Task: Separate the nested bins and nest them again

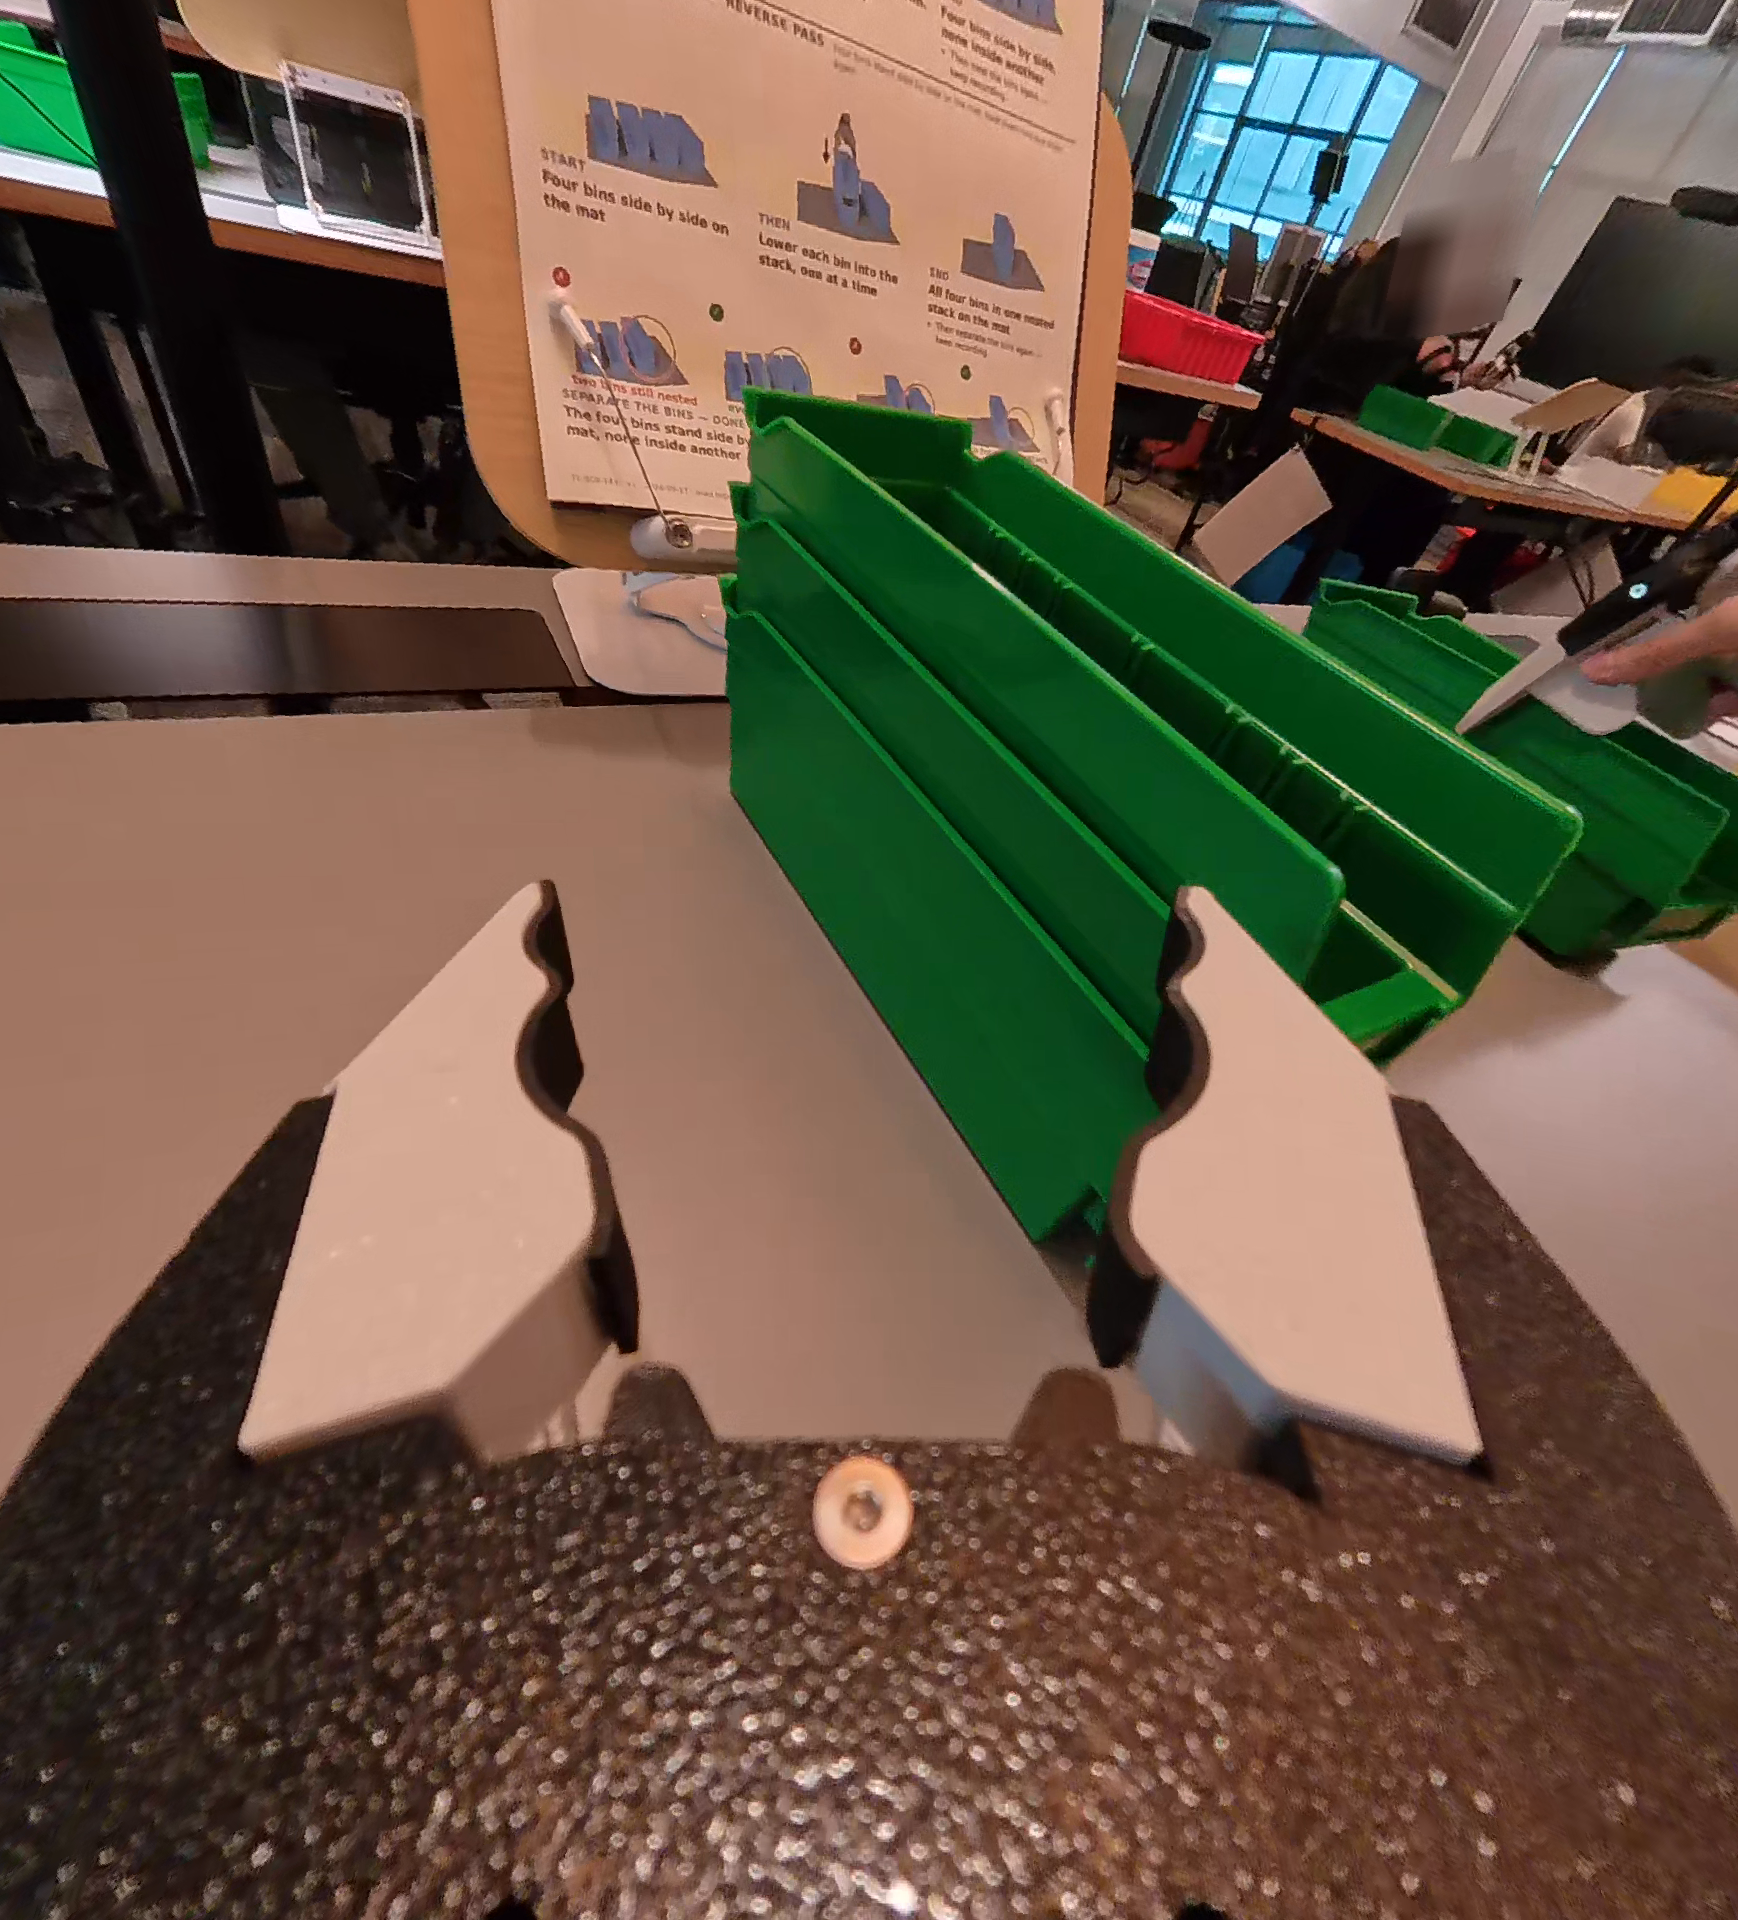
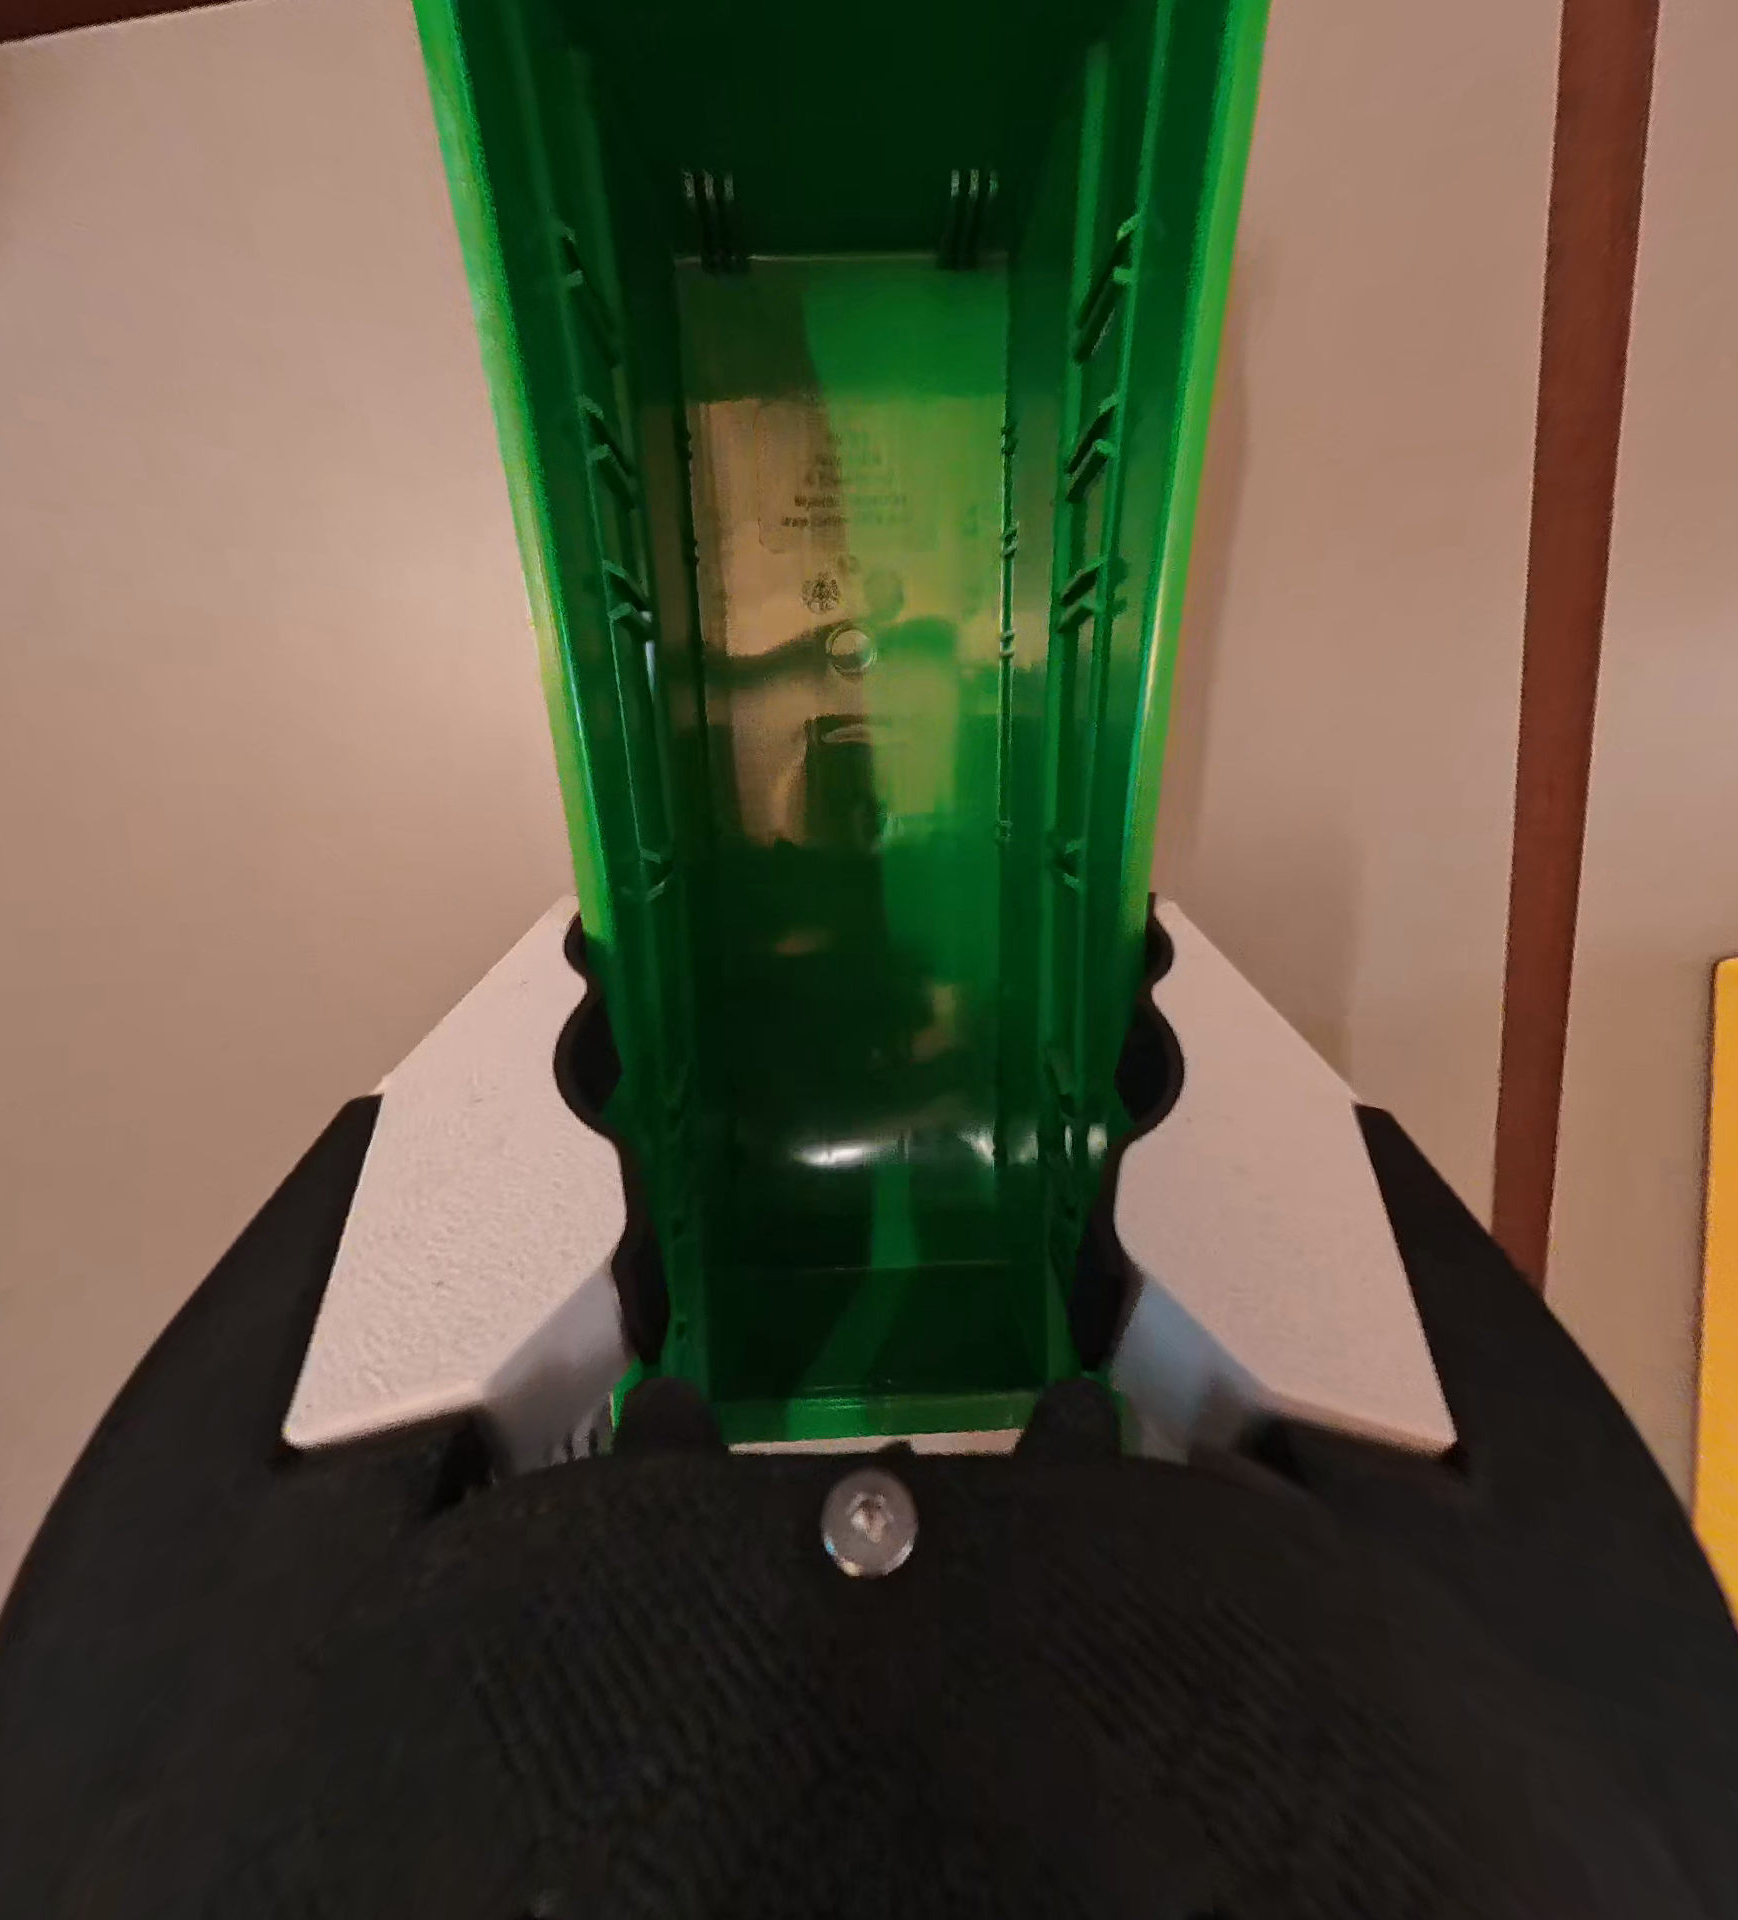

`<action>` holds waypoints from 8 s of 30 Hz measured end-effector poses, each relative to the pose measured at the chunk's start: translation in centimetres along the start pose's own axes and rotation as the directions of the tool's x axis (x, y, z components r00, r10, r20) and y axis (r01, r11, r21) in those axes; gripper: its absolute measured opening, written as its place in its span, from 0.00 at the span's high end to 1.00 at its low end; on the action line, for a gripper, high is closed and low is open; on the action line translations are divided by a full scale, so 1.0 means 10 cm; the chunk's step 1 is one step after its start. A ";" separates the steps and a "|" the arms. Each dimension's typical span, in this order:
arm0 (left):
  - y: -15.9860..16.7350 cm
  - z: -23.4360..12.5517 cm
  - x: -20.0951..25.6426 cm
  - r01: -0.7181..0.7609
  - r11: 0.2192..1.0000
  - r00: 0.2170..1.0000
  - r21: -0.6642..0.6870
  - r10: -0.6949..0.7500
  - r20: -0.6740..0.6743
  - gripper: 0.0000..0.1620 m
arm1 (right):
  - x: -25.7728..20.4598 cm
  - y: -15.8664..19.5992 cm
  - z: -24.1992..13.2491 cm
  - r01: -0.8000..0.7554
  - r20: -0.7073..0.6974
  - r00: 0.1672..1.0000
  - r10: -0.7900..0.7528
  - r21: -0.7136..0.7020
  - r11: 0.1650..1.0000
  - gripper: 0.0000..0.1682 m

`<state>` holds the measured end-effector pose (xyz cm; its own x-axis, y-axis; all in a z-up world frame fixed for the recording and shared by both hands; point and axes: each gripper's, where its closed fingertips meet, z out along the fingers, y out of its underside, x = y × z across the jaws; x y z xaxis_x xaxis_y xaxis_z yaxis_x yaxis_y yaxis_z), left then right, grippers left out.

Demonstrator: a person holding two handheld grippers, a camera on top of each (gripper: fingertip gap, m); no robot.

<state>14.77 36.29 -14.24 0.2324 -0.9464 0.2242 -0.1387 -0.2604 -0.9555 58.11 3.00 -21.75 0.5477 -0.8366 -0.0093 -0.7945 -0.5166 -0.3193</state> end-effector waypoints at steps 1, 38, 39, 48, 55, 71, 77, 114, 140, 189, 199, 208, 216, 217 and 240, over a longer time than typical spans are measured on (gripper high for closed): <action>0.03 0.01 0.01 0.004 1.000 1.000 -0.009 -0.004 -0.005 0.32 | -0.02 -0.01 -0.03 -0.011 0.011 1.000 0.011 0.006 1.000 0.42; -0.21 -0.23 0.01 0.081 0.996 0.995 0.044 -0.078 -0.053 0.33 | -4.09 -0.15 -2.01 -0.017 0.318 0.945 -0.074 0.276 0.961 0.41; -0.23 -0.24 0.01 0.090 0.995 0.994 0.052 -0.087 -0.061 0.33 | -4.13 -0.13 -2.00 -0.005 0.308 0.948 -0.085 0.280 0.960 0.41; -0.29 -0.29 0.08 0.112 0.991 0.989 0.068 -0.104 -0.103 0.33 | -4.12 -0.02 -1.87 0.075 0.159 0.978 -0.133 0.326 0.942 0.41; -0.26 -0.26 0.13 0.127 0.990 0.985 0.054 -0.119 -0.128 0.33 | -4.21 0.02 -1.91 0.080 0.183 0.972 -0.150 0.346 0.935 0.41; -0.33 -0.34 0.10 0.141 0.987 0.983 0.080 -0.130 -0.128 0.33 | -4.14 0.31 -1.56 0.088 0.119 0.986 -0.120 0.249 0.965 0.38; -0.32 -0.34 0.07 0.150 0.985 0.982 0.080 -0.139 -0.131 0.33 | -4.12 0.35 -1.46 0.100 0.078 0.990 -0.119 0.217 0.971 0.37; -0.26 -0.30 -0.05 0.195 0.979 0.971 0.054 -0.185 -0.150 0.32 | -4.38 0.29 -1.38 0.365 0.204 0.898 -0.389 0.146 0.920 0.25; 0.01 -0.09 0.24 0.194 0.977 0.954 -0.086 -0.208 -0.218 0.30 | -1.80 1.15 -1.24 -0.019 0.178 0.906 -0.384 0.924 0.382 0.39; -0.70 1.27 0.54 0.057 0.635 0.919 -0.770 0.268 0.289 0.23 | -1.82 1.31 -0.94 -0.092 0.304 0.817 -0.490 0.907 0.410 0.28; -0.65 1.28 0.49 0.036 0.613 0.898 -0.790 0.327 0.294 0.23 | -1.82 1.31 -0.89 -0.086 0.309 0.818 -0.486 0.900 0.427 0.28; -0.64 1.35 0.58 0.048 0.611 0.914 -0.790 0.292 0.281 0.22 | -1.81 1.31 -0.86 -0.081 0.310 0.821 -0.480 0.895 0.439 0.27; -0.54 1.45 0.51 0.083 0.576 0.882 -0.814 0.338 0.328 0.24 | -1.85 1.33 -0.84 -0.076 0.314 0.815 -0.487 0.891 0.447 0.28; -0.52 1.46 0.50 0.085 0.570 0.880 -0.817 0.341 0.330 0.23 | -1.85 1.33 -0.84 -0.076 0.314 0.816 -0.486 0.891 0.447 0.28; -0.28 1.39 0.52 0.140 0.459 0.892 -0.877 0.327 0.313 0.30 | -1.84 1.34 -0.76 -0.089 0.358 0.801 -0.480 0.864 0.496 0.30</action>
<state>29.78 34.76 -13.02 0.4634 -0.8692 -0.1725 -0.8757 -0.4193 -0.2394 35.42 10.09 -18.63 0.9137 -0.3574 -0.1932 -0.2161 -0.0248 -0.9760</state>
